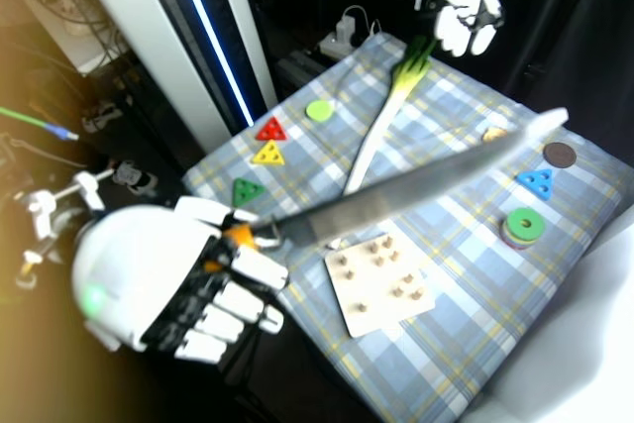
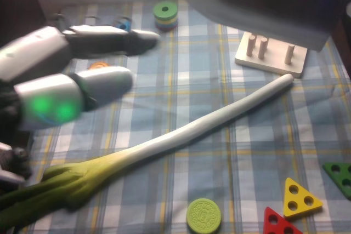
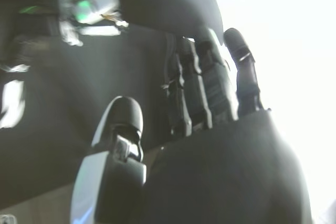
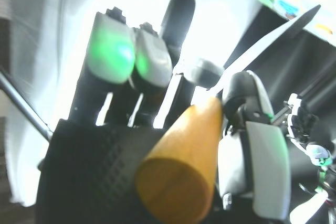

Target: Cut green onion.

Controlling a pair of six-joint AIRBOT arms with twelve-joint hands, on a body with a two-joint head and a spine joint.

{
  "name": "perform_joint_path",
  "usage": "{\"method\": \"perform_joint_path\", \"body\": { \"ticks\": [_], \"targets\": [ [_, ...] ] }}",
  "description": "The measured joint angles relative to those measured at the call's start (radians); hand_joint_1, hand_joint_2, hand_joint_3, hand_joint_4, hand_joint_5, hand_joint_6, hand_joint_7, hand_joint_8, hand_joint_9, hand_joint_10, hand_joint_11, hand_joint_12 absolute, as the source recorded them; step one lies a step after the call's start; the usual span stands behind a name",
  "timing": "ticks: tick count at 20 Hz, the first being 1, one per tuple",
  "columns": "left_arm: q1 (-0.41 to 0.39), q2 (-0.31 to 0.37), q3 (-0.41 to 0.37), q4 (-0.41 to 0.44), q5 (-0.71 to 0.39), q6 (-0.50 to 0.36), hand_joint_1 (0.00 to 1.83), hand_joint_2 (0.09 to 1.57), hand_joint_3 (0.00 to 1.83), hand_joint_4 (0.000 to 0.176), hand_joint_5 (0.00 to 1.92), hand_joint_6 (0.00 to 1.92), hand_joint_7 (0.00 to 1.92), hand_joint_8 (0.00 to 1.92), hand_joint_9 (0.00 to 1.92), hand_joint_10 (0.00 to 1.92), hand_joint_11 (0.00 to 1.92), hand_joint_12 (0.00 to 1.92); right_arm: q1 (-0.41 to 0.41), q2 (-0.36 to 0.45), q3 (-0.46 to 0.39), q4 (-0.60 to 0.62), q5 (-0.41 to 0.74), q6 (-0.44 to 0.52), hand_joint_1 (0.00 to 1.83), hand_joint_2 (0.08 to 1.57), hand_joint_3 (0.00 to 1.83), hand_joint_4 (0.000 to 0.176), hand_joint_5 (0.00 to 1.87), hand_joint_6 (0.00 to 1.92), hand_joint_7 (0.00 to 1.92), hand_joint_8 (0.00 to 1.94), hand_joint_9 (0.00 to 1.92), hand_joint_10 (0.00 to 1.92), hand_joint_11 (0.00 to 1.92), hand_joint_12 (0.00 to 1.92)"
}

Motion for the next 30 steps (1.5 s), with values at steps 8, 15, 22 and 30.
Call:
{"method": "perform_joint_path", "body": {
  "ticks": [8,15,22,30],
  "targets": [
    [-0.129,-0.095,0.012,0.217,0.258,0.0,0.0,1.45,0.0,0.0,0.36,0.0,0.49,0.0,0.42,0.0,0.01,0.79,0.0,0.024,-0.062,-0.09,0.079,0.001,0.43,1.37,0.0,0.176,0.9,1.92,1.17,1.94,1.29,1.92,1.32,1.92],
    [-0.166,-0.152,0.032,0.298,0.389,-0.001,0.0,1.39,0.0,0.0,0.21,0.0,0.22,0.0,0.19,0.0,0.0,0.33,0.0,0.014,-0.099,-0.122,0.099,0.0,0.43,1.39,0.01,0.151,1.0,1.92,1.29,1.94,1.41,1.92,1.45,1.92],
    [-0.19,-0.177,0.031,0.391,0.478,-0.001,0.0,1.36,0.0,0.0,0.14,0.0,0.15,0.0,0.14,0.0,0.03,0.21,-0.001,0.014,-0.109,-0.14,0.127,0.001,0.43,1.4,0.0,0.123,0.95,1.92,1.3,1.94,1.43,1.92,1.46,1.92],
    [-0.192,-0.216,0.026,0.496,0.589,-0.005,0.0,1.34,0.0,0.0,0.12,0.0,0.12,0.0,0.1,0.01,0.03,0.11,-0.008,0.014,-0.115,-0.161,0.134,0.001,0.41,1.41,0.0,0.0,0.94,1.92,1.3,1.94,1.44,1.92,1.48,1.92]
  ]
}}
